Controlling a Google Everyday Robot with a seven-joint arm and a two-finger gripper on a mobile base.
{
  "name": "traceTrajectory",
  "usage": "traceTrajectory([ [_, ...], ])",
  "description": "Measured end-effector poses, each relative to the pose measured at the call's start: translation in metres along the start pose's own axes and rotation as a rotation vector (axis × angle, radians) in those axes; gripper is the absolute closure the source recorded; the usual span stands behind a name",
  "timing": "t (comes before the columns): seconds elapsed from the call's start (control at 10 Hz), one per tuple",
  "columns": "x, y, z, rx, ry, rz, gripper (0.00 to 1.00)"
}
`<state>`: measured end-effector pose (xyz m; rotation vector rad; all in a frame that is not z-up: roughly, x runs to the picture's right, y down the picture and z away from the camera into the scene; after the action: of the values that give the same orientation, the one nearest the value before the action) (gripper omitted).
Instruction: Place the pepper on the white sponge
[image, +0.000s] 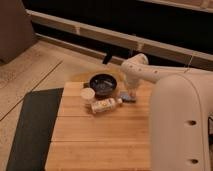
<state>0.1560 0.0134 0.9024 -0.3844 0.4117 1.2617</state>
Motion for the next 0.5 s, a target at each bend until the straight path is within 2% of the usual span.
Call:
traceTrajectory([
  [0.1, -0.003, 0.009, 0.006, -0.002, 0.005, -0.012, 0.97],
  [0.3, -0.001, 0.019, 0.016, -0.013, 0.026, -0.024, 0.82],
  [0.4, 0.002, 0.027, 0.024, -0.02, 0.043, -0.03, 0.67],
  [0.5, 0.004, 0.029, 0.029, -0.023, 0.051, -0.031, 0.59],
])
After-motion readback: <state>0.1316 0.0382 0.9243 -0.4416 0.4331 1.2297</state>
